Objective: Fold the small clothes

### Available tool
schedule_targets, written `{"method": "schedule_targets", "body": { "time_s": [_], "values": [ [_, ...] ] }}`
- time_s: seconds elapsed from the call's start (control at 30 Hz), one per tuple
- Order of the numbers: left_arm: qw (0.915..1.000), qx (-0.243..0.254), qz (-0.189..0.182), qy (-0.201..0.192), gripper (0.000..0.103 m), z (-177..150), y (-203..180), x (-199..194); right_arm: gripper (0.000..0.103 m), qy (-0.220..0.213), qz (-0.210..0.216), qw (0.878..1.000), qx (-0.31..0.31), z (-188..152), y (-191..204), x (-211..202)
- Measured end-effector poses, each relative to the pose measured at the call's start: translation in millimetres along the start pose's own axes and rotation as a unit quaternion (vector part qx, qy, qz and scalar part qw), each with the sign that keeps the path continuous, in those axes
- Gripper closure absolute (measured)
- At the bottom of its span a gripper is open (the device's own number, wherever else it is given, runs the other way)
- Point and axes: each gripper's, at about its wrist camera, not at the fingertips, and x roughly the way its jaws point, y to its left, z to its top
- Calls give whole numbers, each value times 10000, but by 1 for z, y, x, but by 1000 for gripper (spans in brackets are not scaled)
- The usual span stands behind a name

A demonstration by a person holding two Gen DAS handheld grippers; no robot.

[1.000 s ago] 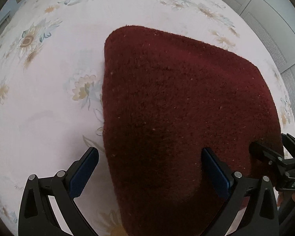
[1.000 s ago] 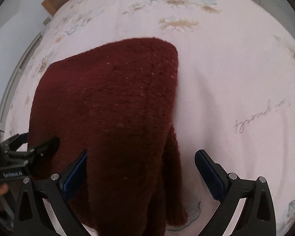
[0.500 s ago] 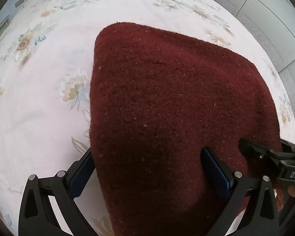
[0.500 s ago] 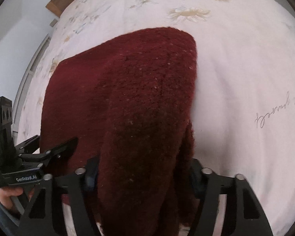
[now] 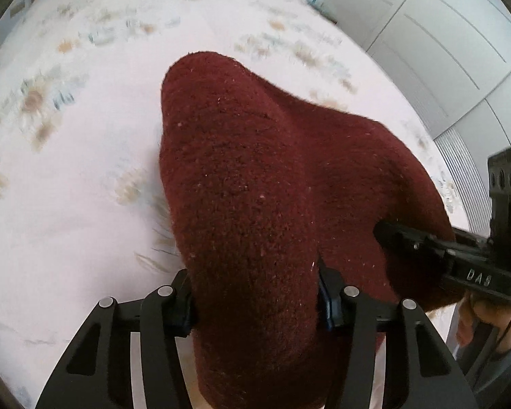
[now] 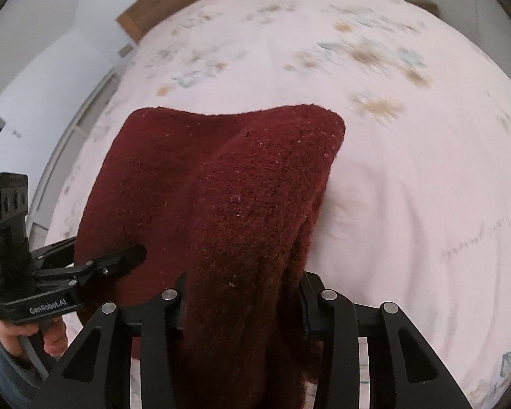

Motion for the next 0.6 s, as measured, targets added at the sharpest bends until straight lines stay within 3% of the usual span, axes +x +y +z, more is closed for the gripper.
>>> {"method": "schedule_targets", "body": {
  "time_s": [0.23, 0.4, 0.5, 0.6],
  "values": [
    [9994, -94, 215, -244, 55, -14, 49, -56, 61, 241, 77, 9992, -321, -8, 53, 37],
    [9986, -269, 445, 20, 54, -43, 85, -44, 60, 735, -346, 9956, -477, -35, 62, 80],
    [9971, -476, 502, 306, 48, -65, 103, -19, 54, 722, -382, 9955, -489, -41, 58, 80],
    [9962, -710, 480, 146, 34, -79, 114, -17, 42, 740, -463, 9949, -511, -38, 55, 86]
  ]
}}
